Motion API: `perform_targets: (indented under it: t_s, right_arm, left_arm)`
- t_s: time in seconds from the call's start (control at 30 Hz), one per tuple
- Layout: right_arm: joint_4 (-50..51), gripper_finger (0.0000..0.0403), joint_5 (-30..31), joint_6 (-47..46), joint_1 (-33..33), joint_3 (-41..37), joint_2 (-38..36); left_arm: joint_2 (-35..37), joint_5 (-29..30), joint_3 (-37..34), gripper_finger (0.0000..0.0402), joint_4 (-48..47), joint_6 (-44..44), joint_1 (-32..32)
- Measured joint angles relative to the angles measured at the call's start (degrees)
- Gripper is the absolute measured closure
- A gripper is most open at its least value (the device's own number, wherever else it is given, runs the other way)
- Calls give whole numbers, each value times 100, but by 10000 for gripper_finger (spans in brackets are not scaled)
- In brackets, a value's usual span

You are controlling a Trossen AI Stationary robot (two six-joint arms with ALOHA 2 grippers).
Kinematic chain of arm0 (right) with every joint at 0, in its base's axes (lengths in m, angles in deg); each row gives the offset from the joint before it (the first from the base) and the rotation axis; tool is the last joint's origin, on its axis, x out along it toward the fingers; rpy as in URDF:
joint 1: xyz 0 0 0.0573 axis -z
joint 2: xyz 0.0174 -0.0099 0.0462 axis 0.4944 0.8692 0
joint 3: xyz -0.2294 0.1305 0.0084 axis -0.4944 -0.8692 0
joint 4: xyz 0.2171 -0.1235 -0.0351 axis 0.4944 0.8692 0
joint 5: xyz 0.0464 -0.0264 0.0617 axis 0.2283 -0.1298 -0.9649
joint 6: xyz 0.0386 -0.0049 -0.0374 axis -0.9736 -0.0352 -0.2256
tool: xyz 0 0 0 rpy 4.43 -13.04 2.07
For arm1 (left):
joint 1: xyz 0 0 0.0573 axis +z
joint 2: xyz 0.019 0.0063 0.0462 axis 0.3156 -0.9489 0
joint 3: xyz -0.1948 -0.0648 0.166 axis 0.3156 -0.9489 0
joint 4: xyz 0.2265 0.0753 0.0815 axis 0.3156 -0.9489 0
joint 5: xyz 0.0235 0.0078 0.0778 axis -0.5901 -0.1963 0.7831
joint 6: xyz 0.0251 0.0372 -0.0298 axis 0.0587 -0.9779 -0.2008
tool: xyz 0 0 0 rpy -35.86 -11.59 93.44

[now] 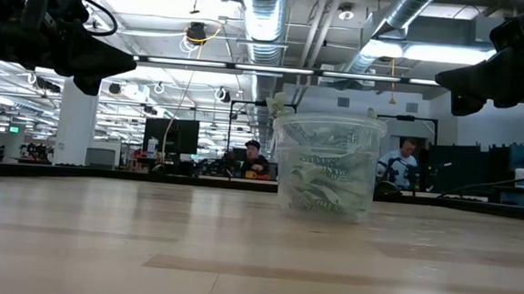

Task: Pick and place Stevia / Truvia into bins
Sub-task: Return to Home Position

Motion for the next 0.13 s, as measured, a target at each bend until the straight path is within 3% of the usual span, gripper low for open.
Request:
perform_targets:
  t_s: [0.13]
  right_arm:
    - [0,403,-1,0,0,0,0]
  left_arm:
    - [0,0,-1,340,0,2,1]
